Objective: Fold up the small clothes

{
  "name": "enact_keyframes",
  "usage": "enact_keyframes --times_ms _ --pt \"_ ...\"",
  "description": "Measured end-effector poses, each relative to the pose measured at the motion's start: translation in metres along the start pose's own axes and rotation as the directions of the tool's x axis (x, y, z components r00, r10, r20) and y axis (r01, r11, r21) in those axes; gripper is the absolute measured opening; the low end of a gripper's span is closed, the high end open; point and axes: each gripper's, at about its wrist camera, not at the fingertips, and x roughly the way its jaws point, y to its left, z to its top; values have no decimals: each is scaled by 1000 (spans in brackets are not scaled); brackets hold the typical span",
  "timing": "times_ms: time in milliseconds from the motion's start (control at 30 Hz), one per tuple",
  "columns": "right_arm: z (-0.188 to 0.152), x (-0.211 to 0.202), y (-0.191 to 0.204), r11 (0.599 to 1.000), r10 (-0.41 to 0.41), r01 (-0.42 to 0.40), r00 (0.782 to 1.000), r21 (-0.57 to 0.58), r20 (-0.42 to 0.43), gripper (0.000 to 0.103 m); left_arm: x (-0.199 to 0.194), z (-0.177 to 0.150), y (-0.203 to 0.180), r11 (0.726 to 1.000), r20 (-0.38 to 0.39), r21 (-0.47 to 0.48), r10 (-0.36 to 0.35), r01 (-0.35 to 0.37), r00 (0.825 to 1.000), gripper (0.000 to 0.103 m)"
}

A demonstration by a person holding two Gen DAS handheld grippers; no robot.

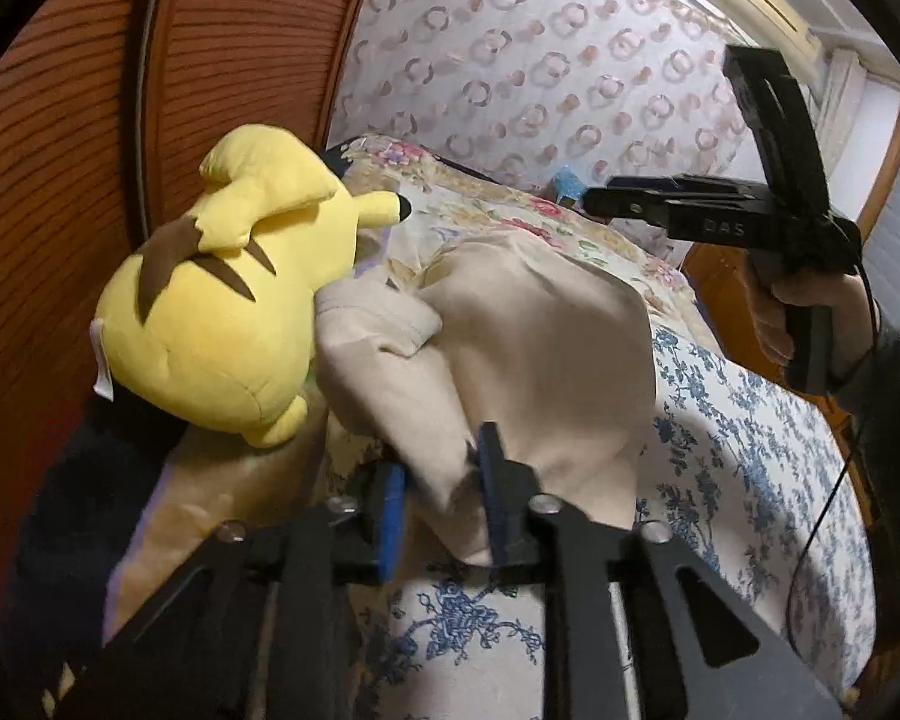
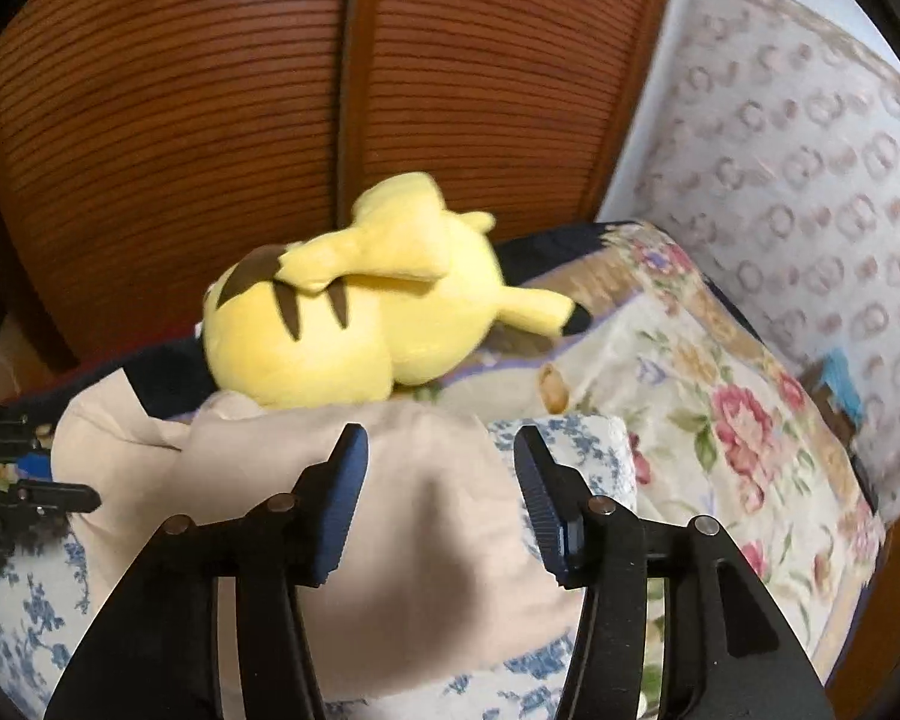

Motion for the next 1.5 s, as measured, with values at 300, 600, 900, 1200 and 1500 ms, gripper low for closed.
enact_keyframes --times_ms 300,600,900,1200,1500 --pt "-51 -66 -7 981 -73 55 994 187 86 52 -32 9 -26 991 98 122 42 -54 994 57" --pt "-119 -154 13 930 -199 142 970 340 139 57 -55 8 -76 977 141 205 23 -52 990 58" --pt "-190 -245 30 840 -372 260 916 477 154 80 -68 2 -151 951 163 309 -72 18 984 58" --pt "-238 -322 42 716 -543 369 828 593 140 87 -93 -4 -212 930 209 366 -118 34 971 58" --pt "-256 -365 53 659 -625 410 764 630 157 87 -105 -10 -236 924 225 379 -131 37 965 58"
